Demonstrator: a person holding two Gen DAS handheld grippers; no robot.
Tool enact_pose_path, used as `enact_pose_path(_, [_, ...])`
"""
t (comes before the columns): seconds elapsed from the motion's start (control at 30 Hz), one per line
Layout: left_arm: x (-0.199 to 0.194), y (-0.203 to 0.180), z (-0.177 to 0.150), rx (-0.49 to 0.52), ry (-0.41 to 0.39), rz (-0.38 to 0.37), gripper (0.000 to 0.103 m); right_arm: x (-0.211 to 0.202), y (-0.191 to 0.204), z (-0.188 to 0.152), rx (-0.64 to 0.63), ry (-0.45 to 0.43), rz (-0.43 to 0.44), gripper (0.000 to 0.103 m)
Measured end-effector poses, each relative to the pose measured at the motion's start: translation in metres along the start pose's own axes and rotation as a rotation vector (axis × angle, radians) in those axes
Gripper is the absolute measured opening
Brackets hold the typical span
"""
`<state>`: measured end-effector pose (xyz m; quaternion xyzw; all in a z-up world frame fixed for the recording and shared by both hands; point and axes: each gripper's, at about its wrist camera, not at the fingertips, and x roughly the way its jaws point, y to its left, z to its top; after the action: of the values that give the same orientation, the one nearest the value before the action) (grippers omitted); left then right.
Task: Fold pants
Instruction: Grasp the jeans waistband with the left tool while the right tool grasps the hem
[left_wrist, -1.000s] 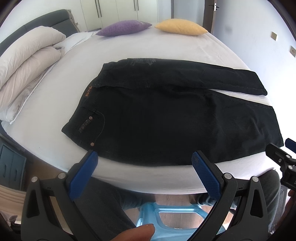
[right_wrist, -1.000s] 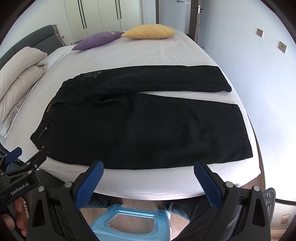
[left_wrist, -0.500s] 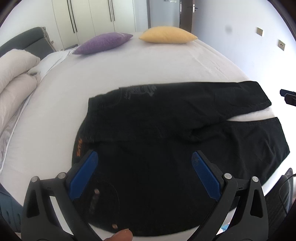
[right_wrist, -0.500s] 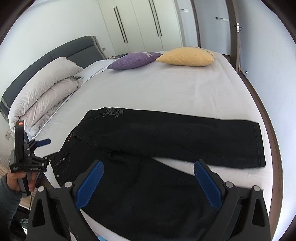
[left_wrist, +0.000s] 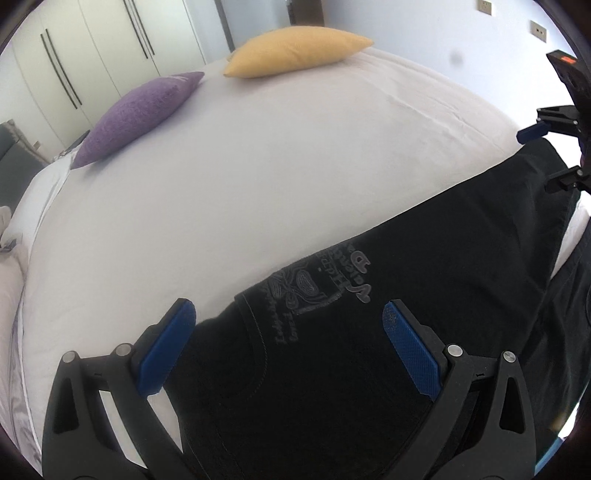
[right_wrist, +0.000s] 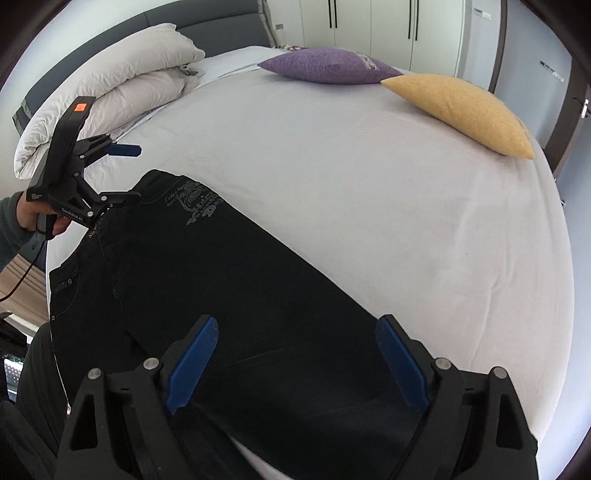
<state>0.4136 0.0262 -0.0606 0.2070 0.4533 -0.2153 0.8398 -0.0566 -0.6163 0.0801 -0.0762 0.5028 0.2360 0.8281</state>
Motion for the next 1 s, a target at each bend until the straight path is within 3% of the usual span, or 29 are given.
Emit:
enact_pose_path(0.13, [0.037,0.016,0.004,0.058,0.068,-0.043,0.102,0.036,-0.011,0.018,-0.034,0.043,0.055,0.088])
enact_pose_path(0.27, [0.06,0.035,0.011,0.094,0.102,-0.056,0.101,0.073,-0.02,0.025,-0.061,0.129,0.12,0.076])
enact_pose_path(0.43, [0.078,0.051,0.016,0.116,0.139,-0.111,0.099,0.099,-0.031,0.027,-0.078,0.187,0.153,0.075])
enact_pose_path(0.53, [0.088,0.053,0.016,0.131,0.167,-0.143,0.091,0.102,-0.04,0.024,-0.061,0.199,0.187,0.075])
enact_pose_path(0.63, [0.096,0.05,0.021,0.145,0.193,-0.174,0.076,0.101,-0.041,0.023,-0.084,0.197,0.206,0.075])
enact_pose_path(0.7, [0.098,0.047,0.023,0.144,0.208,-0.221,0.05,0.104,-0.038,0.025,-0.099,0.207,0.2,0.075])
enact_pose_path(0.77, [0.1,0.046,0.022,0.158,0.214,-0.209,0.046,0.106,-0.033,0.026,-0.118,0.213,0.191,0.076])
enact_pose_path(0.83, [0.099,0.045,0.024,0.163,0.217,-0.2,0.035,0.106,-0.031,0.025,-0.129,0.214,0.189,0.075])
enact_pose_path(0.9, [0.096,0.045,0.026,0.167,0.215,-0.207,0.017,0.105,-0.03,0.025,-0.134,0.217,0.186,0.07])
enact_pose_path(1.0, [0.089,0.037,0.013,0.19,0.198,-0.184,0.012,0.105,-0.027,0.024,-0.153,0.231,0.174,0.054])
